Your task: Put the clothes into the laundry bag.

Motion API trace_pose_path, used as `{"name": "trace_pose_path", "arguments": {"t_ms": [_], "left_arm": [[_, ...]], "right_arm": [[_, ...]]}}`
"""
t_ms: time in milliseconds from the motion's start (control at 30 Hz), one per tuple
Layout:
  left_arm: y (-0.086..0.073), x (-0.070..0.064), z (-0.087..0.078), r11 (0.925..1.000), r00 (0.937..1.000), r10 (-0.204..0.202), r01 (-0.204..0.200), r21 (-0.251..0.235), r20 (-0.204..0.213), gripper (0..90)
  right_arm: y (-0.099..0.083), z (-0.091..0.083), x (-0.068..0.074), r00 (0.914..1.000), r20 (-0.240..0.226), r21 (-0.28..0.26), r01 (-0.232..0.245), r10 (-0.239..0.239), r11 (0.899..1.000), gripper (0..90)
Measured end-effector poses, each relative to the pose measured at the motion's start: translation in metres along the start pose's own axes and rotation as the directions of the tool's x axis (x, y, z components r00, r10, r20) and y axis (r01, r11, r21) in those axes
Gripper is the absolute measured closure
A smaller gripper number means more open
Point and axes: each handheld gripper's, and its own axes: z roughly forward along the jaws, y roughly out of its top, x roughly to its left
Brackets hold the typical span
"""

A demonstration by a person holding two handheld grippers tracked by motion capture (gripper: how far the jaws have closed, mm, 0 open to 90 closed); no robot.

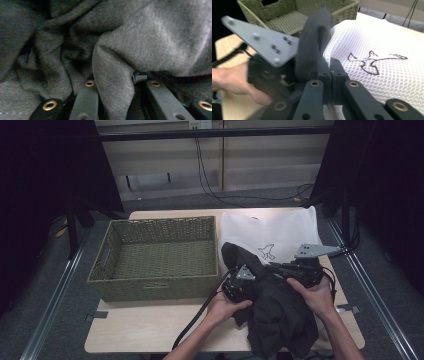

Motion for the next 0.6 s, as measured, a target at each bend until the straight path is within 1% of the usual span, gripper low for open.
{"name": "trace_pose_path", "arguments": {"t_ms": [33,67,100,133,167,200,233,267,300,333,367,400,433,467,500,533,567,600], "left_arm": [[0.0,0.002,0.0,0.9996,0.9996,0.027,-0.027,0.005,-0.004,73.8],[0.0,0.001,0.0,0.9996,0.9996,0.027,-0.027,0.001,-0.006,73.8],[-0.001,-0.004,0.0,0.999,0.999,-0.044,0.044,-0.002,-0.007,73.9],[0.0,-0.004,0.001,0.999,0.9989,-0.044,0.044,-0.001,-0.012,73.9],[0.001,-0.001,0.002,0.9999,0.9998,0.017,-0.017,-0.001,-0.014,74.0],[0.0,-0.003,0.002,0.9999,0.9998,-0.01,0.01,-0.002,-0.015,74.0],[0.0,-0.005,0.002,0.9988,0.9986,-0.049,0.049,0.002,-0.022,74.0],[-0.001,-0.003,0.003,0.9999,0.9997,-0.01,0.01,-0.01,-0.022,74.0],[0.0,0.0,0.003,0.9992,0.9991,0.038,-0.038,-0.014,-0.021,74.0],[-0.002,-0.002,0.003,0.9998,0.9996,-0.013,0.012,-0.015,-0.026,74.0],[-0.003,-0.001,0.003,0.9995,0.9997,-0.017,0.017,-0.026,-0.017,73.9],[-0.003,0.0,0.003,0.9995,0.9997,-0.022,0.022,-0.021,-0.011,73.9],[-0.003,-0.002,0.003,0.9991,0.9991,-0.039,0.039,-0.017,-0.016,73.7],[-0.003,-0.003,0.003,0.9984,0.9984,-0.053,0.053,-0.017,-0.016,73.6],[-0.003,-0.005,0.003,0.9957,0.9957,-0.091,0.091,-0.019,-0.018,73.3],[-0.003,-0.002,0.003,0.9979,0.9981,-0.062,0.062,-0.022,-0.002,72.8],[-0.004,0.0,0.002,0.9981,0.9984,-0.056,0.056,-0.027,0.01,72.1],[-0.005,0.001,0.001,0.9963,0.9964,-0.081,0.082,-0.028,0.024,71.4]], "right_arm": [[0.002,-0.004,0.002,1.0,-0.008,-0.01,-0.002,0.002,1.0,88.9],[0.005,-0.007,0.005,1.0,-0.002,-0.008,0.005,-0.005,1.0,88.9],[0.008,-0.011,0.009,0.9999,0.009,-0.007,0.011,-0.011,1.0,88.9],[0.009,-0.013,0.01,1.0,-0.001,-0.012,0.009,-0.01,1.0,88.9],[0.01,-0.014,0.013,0.9999,-0.003,-0.011,0.016,-0.016,1.0,88.9],[0.01,-0.015,0.017,0.9998,0.004,-0.008,0.021,-0.021,1.0,88.9],[0.01,-0.016,0.02,0.9998,0.001,-0.001,0.021,-0.021,1.0,88.9],[0.01,-0.017,0.024,0.9998,0.006,0.009,0.021,-0.021,1.0,88.9],[0.008,-0.017,0.027,0.9997,0.01,0.019,0.024,-0.024,1.0,88.9],[0.004,-0.016,0.029,0.9998,-0.001,0.033,0.017,-0.017,0.999,89.0],[-0.001,-0.015,0.031,0.9997,0.003,0.054,0.022,-0.022,0.998,89.0],[-0.008,-0.013,0.032,0.9999,0.001,0.069,0.016,-0.016,0.998,89.1],[-0.015,-0.011,0.032,0.9999,0.002,0.088,0.012,-0.012,0.996,89.1],[-0.019,-0.011,0.031,1.0,0.003,0.088,0.007,-0.008,0.996,89.1],[-0.024,-0.01,0.029,1.0,-0.001,0.076,-0.008,0.008,0.997,89.1],[-0.029,-0.01,0.027,0.9999,0.005,0.073,-0.015,0.014,0.997,89.1],[-0.033,-0.009,0.025,0.9998,0.013,0.079,-0.017,0.016,0.997,89.1],[-0.037,-0.007,0.023,0.9996,0.016,0.09,-0.026,0.024,0.996,89.1]]}}
